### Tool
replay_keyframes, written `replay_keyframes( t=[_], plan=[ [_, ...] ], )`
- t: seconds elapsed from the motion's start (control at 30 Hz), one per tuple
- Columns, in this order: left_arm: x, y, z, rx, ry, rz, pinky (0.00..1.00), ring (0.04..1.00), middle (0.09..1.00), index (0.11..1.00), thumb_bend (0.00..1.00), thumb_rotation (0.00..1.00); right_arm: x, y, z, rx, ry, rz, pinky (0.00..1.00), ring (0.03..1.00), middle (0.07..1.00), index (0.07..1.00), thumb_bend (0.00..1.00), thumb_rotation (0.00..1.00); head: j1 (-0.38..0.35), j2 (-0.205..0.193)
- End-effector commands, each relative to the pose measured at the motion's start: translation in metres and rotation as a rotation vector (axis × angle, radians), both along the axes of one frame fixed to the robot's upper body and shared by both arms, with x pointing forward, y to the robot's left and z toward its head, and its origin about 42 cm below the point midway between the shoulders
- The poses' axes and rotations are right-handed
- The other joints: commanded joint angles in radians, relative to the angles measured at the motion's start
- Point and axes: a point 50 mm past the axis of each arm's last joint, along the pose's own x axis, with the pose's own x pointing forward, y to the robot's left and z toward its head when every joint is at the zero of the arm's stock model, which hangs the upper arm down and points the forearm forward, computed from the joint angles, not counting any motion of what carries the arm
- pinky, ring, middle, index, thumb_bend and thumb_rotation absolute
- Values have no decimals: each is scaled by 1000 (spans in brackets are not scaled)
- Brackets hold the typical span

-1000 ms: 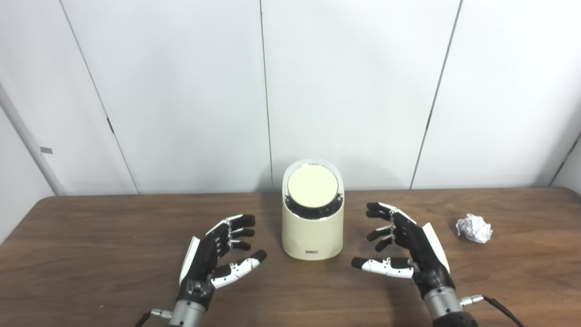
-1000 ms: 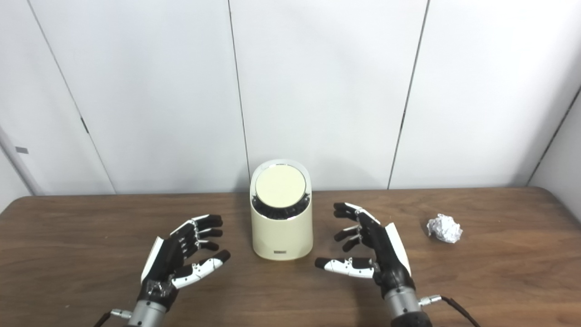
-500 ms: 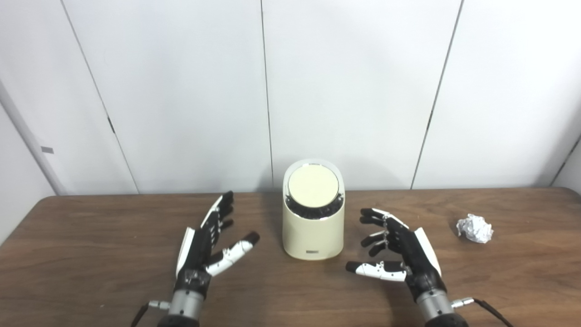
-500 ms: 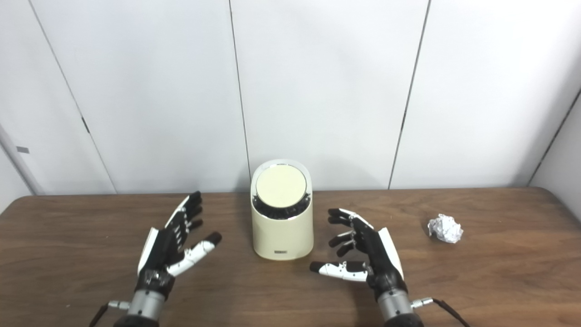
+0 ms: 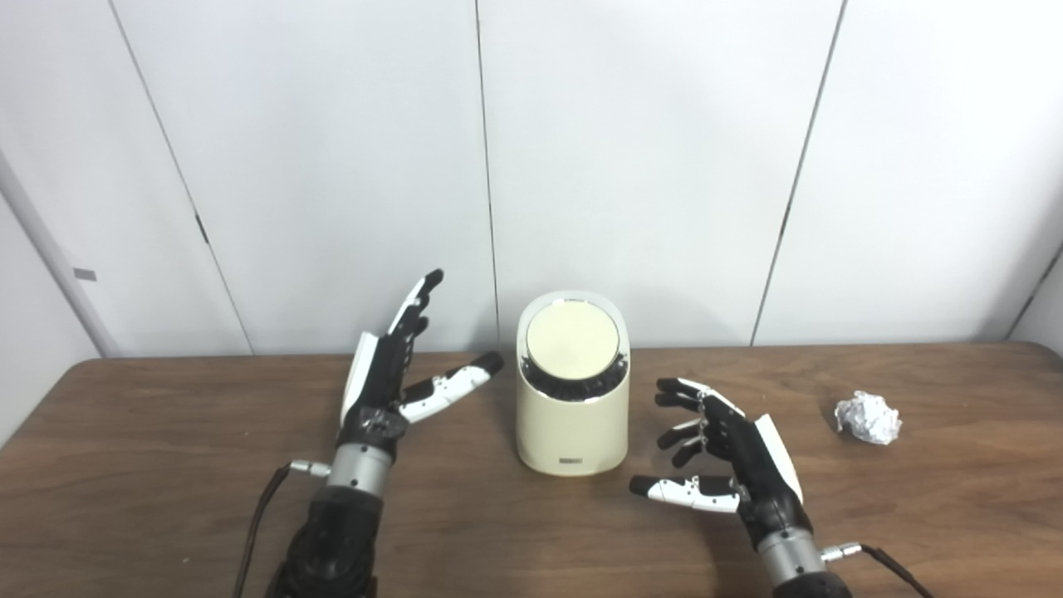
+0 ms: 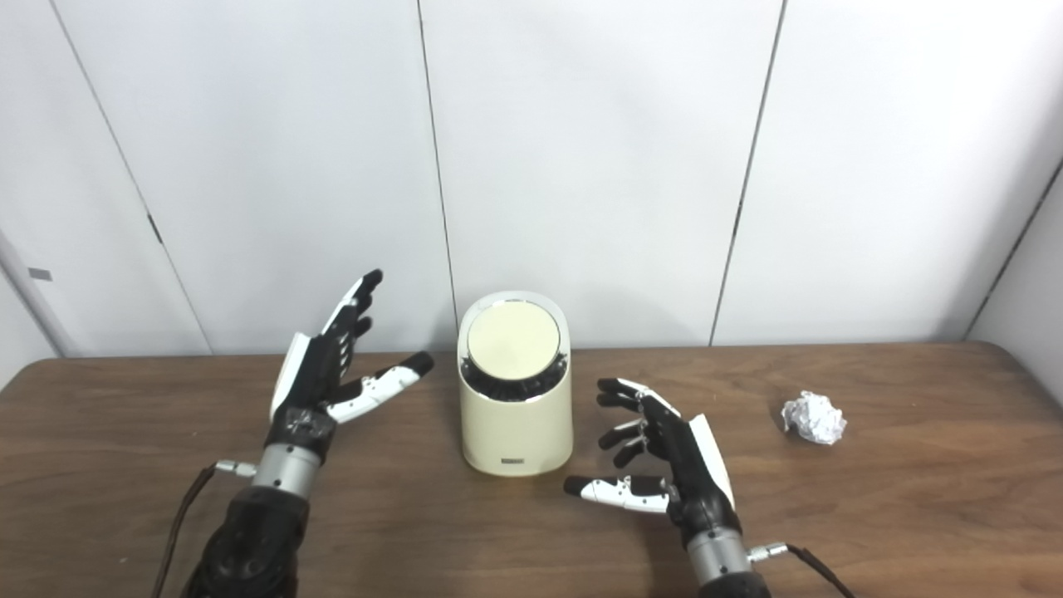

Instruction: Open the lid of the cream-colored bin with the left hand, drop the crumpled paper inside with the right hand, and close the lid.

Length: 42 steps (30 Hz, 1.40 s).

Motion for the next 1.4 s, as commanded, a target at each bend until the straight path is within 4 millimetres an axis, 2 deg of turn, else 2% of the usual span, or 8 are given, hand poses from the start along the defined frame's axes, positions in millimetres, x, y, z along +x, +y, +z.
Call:
replay_keyframes(
  t=[0.0, 0.13, 0.47, 0.7, 0.8, 1.0, 1.07, 1.37],
  plan=[
    [10, -11, 32, 8, -91, -10, 915, 1000, 1000, 1000, 930, 365, 4, 3, 23, 16, -104, 12, 406, 538, 744, 752, 749, 14, -2, 4],
    [16, -21, 41, 11, -91, -30, 867, 999, 1000, 1000, 940, 350, 2, 3, 25, 11, -106, 13, 411, 544, 747, 754, 742, 12, -7, 6],
    [28, -42, 52, 51, -100, -49, 857, 1000, 1000, 1000, 958, 338, 1, 3, 26, 14, -107, 10, 432, 545, 744, 755, 734, 0, -11, 6],
    [31, -52, 52, 168, -136, 5, 881, 984, 1000, 1000, 938, 315, 2, 3, 26, 12, -109, 4, 428, 539, 742, 752, 732, 0, -8, 4],
    [33, -55, 52, 200, -136, 13, 918, 991, 1000, 1000, 928, 306, 2, 3, 25, 13, -109, 1, 413, 538, 741, 750, 732, 0, -8, 4],
    [40, -56, 50, 255, -126, 26, 883, 996, 1000, 1000, 960, 325, 2, 4, 25, 21, -106, -3, 418, 544, 744, 750, 735, 0, -9, 3],
    [43, -56, 50, 273, -124, 38, 916, 1000, 1000, 1000, 966, 324, 2, 5, 26, 22, -108, -5, 420, 543, 743, 750, 735, 0, -10, 3],
    [48, -56, 50, 330, -115, 66, 930, 1000, 1000, 1000, 958, 312, 1, 7, 26, 27, -108, 1, 406, 541, 747, 751, 732, 0, -14, 7]
  ],
)
